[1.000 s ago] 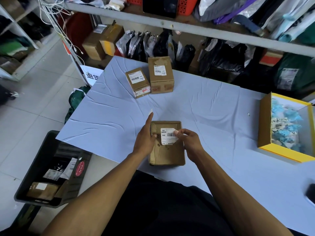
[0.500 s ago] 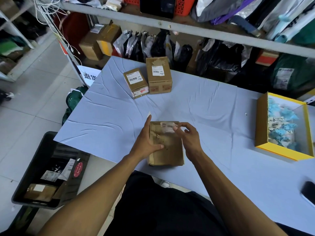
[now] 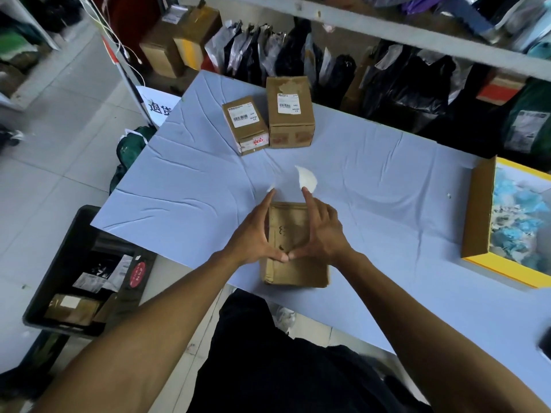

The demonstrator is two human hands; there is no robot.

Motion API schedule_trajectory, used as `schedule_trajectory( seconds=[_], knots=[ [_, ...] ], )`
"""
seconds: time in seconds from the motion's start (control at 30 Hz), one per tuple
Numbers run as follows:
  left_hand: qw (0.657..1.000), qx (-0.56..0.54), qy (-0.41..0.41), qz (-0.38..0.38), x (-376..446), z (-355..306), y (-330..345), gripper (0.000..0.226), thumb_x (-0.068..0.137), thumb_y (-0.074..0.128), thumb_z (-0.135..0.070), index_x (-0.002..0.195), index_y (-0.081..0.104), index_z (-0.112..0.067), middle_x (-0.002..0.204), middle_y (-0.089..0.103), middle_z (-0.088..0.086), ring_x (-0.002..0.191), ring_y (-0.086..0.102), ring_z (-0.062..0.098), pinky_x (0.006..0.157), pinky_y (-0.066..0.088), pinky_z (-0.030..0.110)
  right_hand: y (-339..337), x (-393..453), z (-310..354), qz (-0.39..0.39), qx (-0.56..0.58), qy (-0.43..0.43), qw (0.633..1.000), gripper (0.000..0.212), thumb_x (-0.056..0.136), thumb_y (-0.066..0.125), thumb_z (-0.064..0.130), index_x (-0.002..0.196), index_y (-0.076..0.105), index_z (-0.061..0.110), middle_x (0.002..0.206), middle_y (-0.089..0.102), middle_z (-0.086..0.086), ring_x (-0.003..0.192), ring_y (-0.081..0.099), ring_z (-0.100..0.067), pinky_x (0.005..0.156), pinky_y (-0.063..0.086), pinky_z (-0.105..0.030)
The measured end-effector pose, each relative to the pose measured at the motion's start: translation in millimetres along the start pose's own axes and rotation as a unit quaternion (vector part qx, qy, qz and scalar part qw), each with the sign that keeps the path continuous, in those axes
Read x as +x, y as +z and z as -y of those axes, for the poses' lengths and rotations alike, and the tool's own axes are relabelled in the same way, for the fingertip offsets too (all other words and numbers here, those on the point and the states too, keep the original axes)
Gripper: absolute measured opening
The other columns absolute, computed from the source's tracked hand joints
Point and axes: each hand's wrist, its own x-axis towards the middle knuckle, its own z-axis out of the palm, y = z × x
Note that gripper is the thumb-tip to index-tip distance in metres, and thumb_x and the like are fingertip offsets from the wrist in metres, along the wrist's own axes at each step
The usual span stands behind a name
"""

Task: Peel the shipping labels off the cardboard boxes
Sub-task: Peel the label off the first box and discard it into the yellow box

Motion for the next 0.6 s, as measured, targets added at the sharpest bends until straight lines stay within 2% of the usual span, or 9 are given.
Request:
schedule_trajectory(
  seconds=[0.07,0.1,0.17,0.23,0.3,0.37,0.47,0.53,0.6],
  knots=[
    [0.999,0.001,-0.009,-0.039,7,-4,0,0.141,0.050,0.094,-0.044,0.152,-0.003,-0.045,0.161,0.021,-0.011,0.145,0.029,0.017,0.110,0.041,0.041,2,7,-4,-0.039,-0.002,-0.002,0.999,0.136,0.050,0.084,0.065,0.151,-0.004,0.041,0.141,0.040,-0.004,0.124,0.036,-0.031,0.097,0.042,-0.048],
    [0.998,0.003,-0.020,-0.067,13,-7,-1,0.135,0.053,0.094,-0.042,0.153,0.003,-0.043,0.156,0.034,-0.006,0.139,0.039,0.020,0.106,0.046,0.040,2,11,-6,-0.064,-0.004,-0.004,0.998,0.127,0.057,0.083,0.060,0.152,0.000,0.041,0.130,0.048,-0.004,0.114,0.042,-0.029,0.091,0.045,-0.045],
    [0.991,0.005,-0.047,-0.127,24,-14,-1,0.120,0.063,0.091,-0.037,0.153,0.012,-0.038,0.128,0.058,0.002,0.114,0.059,0.023,0.090,0.052,0.030,2,23,-6,-0.114,-0.008,-0.004,0.993,0.106,0.072,0.080,0.045,0.152,0.009,0.041,0.112,0.057,-0.003,0.102,0.049,-0.025,0.082,0.049,-0.040],
    [0.987,0.008,-0.054,-0.150,30,-17,-1,0.108,0.071,0.086,-0.033,0.154,0.016,-0.035,0.115,0.062,0.005,0.104,0.062,0.023,0.086,0.050,0.028,2,28,-6,-0.139,-0.006,-0.005,0.990,0.096,0.079,0.076,0.041,0.152,0.013,0.042,0.105,0.060,-0.002,0.099,0.053,-0.024,0.080,0.050,-0.038],
    [0.989,-0.014,-0.043,-0.140,27,-14,-1,0.108,0.073,0.085,-0.033,0.154,0.013,-0.036,0.126,0.059,0.005,0.115,0.058,0.024,0.092,0.049,0.031,-1,26,-9,-0.130,0.060,-0.004,0.990,0.099,0.077,0.075,0.048,0.151,0.009,0.042,0.115,0.061,-0.004,0.106,0.055,-0.025,0.086,0.050,-0.039],
    [0.996,-0.020,-0.011,-0.089,16,-9,-3,0.122,0.066,0.088,-0.039,0.153,0.003,-0.041,0.150,0.039,0.002,0.136,0.040,0.021,0.103,0.041,0.032,-7,13,-15,-0.096,0.140,-0.004,0.985,0.118,0.065,0.080,0.057,0.150,-0.001,0.045,0.140,0.048,-0.007,0.125,0.045,-0.026,0.100,0.043,-0.042],
    [0.987,0.137,0.077,0.013,5,-3,-4,0.145,0.048,0.090,-0.054,0.153,-0.009,-0.038,0.163,0.006,-0.004,0.149,0.008,0.018,0.118,0.019,0.033,-10,-9,-26,-0.002,0.129,-0.041,0.991,0.145,0.047,0.089,0.058,0.151,-0.010,0.040,0.161,0.012,0.001,0.144,0.017,-0.025,0.116,0.026,-0.048],
    [0.976,0.197,0.087,0.022,9,-3,-4,0.150,0.043,0.089,-0.058,0.153,-0.010,-0.035,0.161,0.013,0.000,0.148,0.013,0.021,0.119,0.021,0.038,-7,-14,-28,0.042,0.125,-0.038,0.991,0.148,0.047,0.092,0.051,0.150,-0.013,0.039,0.159,0.011,0.000,0.143,0.016,-0.025,0.116,0.025,-0.043],
    [0.982,0.180,0.053,-0.009,21,-11,-1,0.142,0.047,0.090,-0.053,0.154,-0.001,-0.035,0.148,0.034,0.006,0.135,0.033,0.025,0.109,0.037,0.041,-8,-12,-25,0.018,0.164,0.000,0.986,0.139,0.053,0.092,0.044,0.150,-0.007,0.042,0.148,0.034,-0.009,0.132,0.035,-0.029,0.106,0.037,-0.040]
  ],
)
